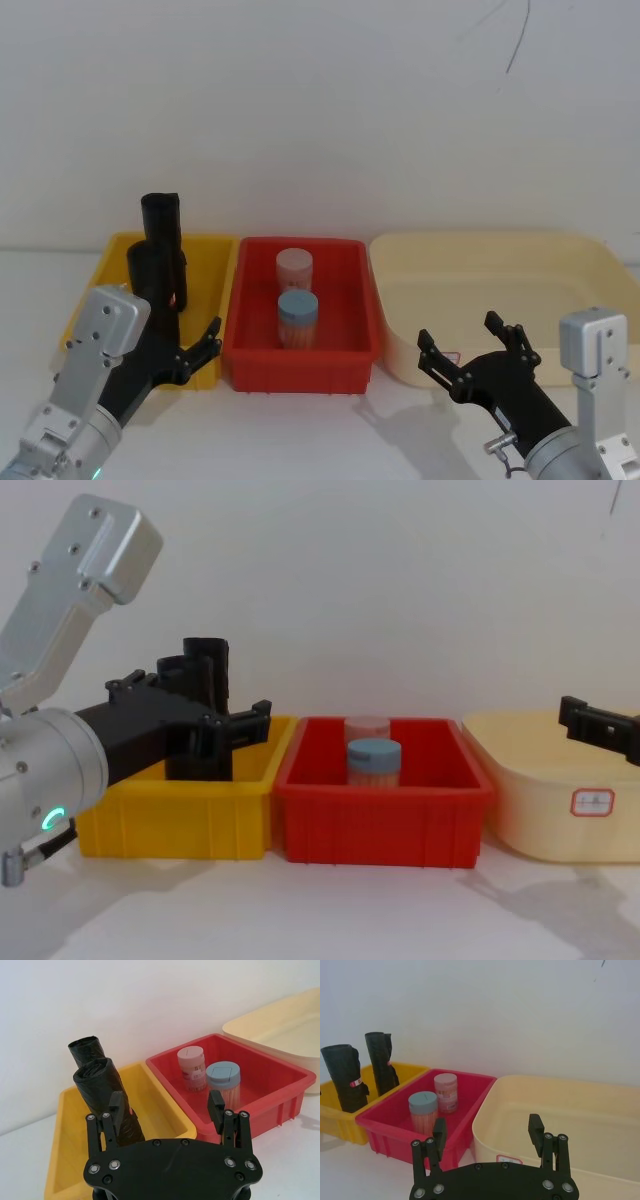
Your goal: Pick up the garbage bag with the one hand and transfer it to the other hand.
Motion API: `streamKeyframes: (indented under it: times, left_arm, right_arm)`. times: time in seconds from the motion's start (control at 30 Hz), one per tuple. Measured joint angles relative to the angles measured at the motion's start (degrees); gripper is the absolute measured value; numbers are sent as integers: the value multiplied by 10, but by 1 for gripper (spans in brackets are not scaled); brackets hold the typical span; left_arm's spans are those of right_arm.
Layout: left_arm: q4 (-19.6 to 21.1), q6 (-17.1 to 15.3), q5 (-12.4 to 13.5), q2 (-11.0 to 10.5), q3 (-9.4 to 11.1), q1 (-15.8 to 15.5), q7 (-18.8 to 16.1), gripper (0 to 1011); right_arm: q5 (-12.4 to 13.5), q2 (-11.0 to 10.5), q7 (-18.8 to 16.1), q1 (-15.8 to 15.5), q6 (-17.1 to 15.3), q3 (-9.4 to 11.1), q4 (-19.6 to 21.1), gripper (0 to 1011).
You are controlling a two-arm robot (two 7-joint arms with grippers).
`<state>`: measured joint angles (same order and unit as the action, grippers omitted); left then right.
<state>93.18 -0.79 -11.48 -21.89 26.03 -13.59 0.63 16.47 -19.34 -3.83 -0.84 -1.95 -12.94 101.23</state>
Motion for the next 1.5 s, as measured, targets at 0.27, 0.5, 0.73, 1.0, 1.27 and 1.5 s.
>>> streamKeyframes:
  times: [0.27,0.5,0.73,1.0,1.27,1.5]
  left_arm:
    - [0,0,0,0,0,0,0,1002]
    - [0,0,0,0,0,0,0,1002]
    - [0,0,0,0,0,0,0,1001]
    - [-6,15,5,-1,-2,-1,3,1002]
    - [-17,38,8,-8,-12,-1,11,1001]
    - [-27,47,8,-11,-21,-1,14,1001]
  right_arm:
    - [0,0,0,0,0,0,0,1001]
    - [0,0,0,0,0,0,0,1001]
    - [0,0,0,0,0,0,0,1001]
    - [0,0,0,0,0,0,0,1001]
    - [0,0,0,0,0,0,0,1001]
    - [0,0,0,0,0,0,0,1001]
